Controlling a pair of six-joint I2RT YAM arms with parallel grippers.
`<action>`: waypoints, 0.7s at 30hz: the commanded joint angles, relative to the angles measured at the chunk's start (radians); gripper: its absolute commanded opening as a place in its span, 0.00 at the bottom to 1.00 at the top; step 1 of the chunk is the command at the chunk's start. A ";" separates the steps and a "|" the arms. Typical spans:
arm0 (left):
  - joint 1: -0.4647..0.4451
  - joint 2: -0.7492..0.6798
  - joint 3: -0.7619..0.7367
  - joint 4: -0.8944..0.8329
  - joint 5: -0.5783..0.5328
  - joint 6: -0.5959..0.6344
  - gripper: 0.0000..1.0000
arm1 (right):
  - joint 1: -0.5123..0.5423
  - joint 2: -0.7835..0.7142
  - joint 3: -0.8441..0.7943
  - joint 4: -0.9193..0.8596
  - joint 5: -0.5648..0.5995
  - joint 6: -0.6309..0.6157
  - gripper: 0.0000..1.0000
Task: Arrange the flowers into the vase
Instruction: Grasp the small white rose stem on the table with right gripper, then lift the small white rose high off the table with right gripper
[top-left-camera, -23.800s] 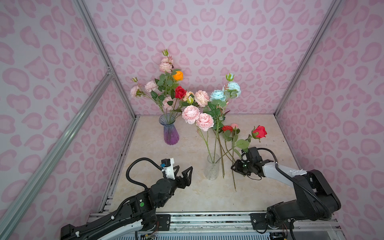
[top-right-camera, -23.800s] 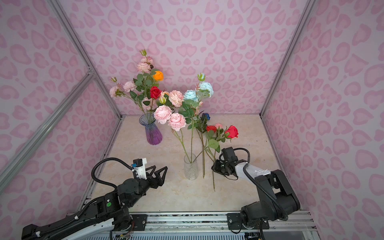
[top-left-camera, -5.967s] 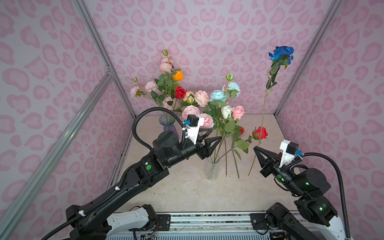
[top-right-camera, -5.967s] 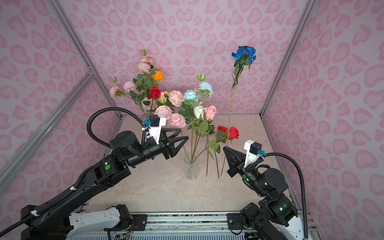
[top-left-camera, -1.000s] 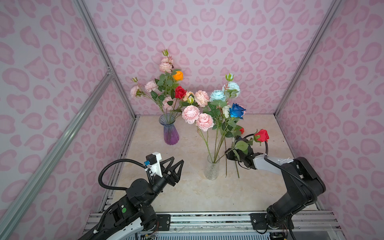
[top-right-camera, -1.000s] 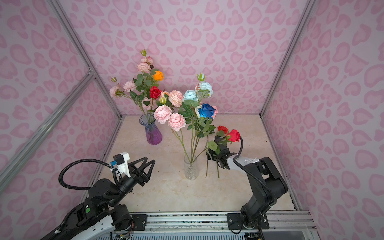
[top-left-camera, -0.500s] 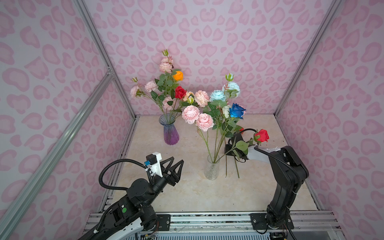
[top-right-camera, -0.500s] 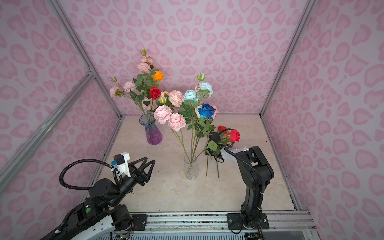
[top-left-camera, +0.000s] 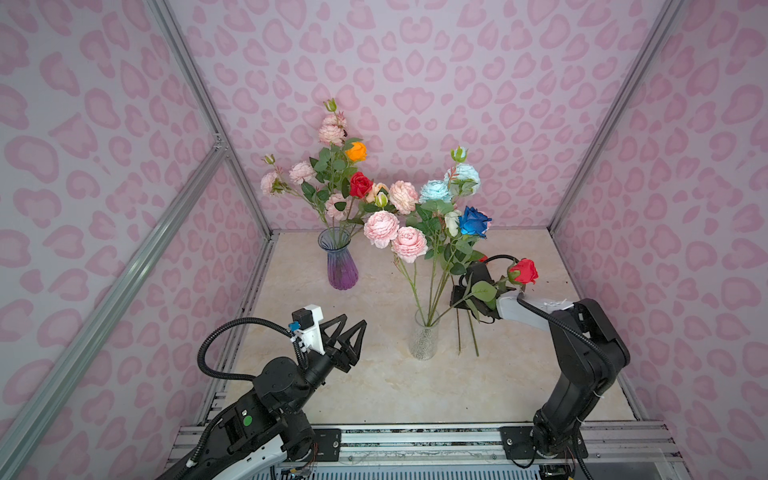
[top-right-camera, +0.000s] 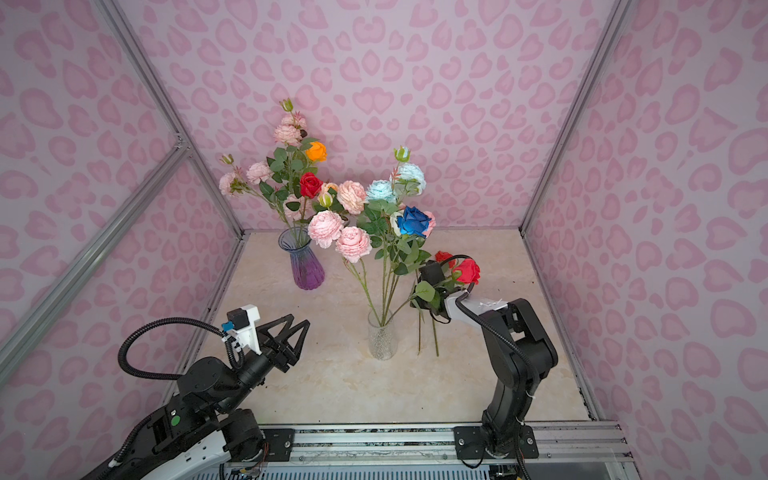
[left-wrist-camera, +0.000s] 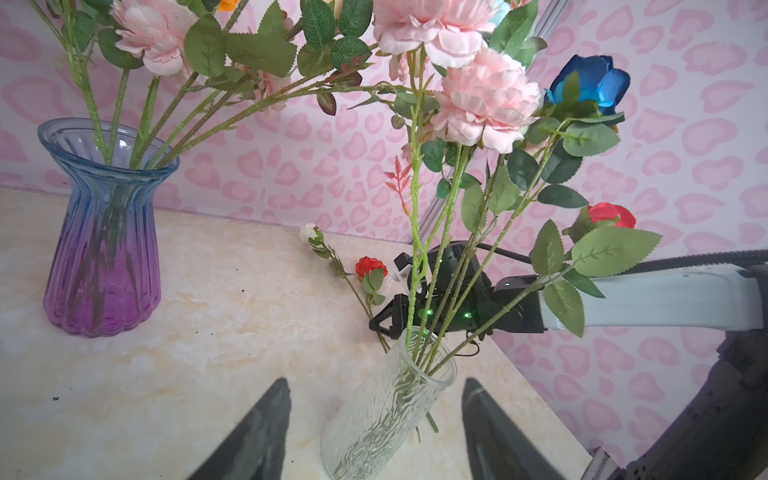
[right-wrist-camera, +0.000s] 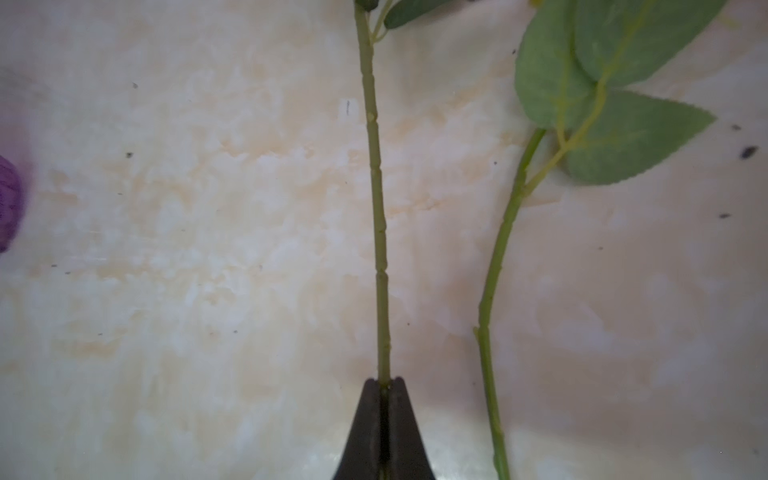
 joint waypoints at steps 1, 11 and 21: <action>0.000 0.005 0.020 0.013 -0.002 0.010 0.66 | -0.010 -0.103 -0.067 0.070 -0.035 0.069 0.00; 0.000 0.087 0.086 0.018 0.022 0.016 0.66 | -0.151 -0.546 -0.300 -0.017 -0.059 0.132 0.00; 0.000 0.278 0.215 0.045 0.065 0.014 0.65 | -0.189 -1.071 -0.319 -0.253 0.095 0.066 0.00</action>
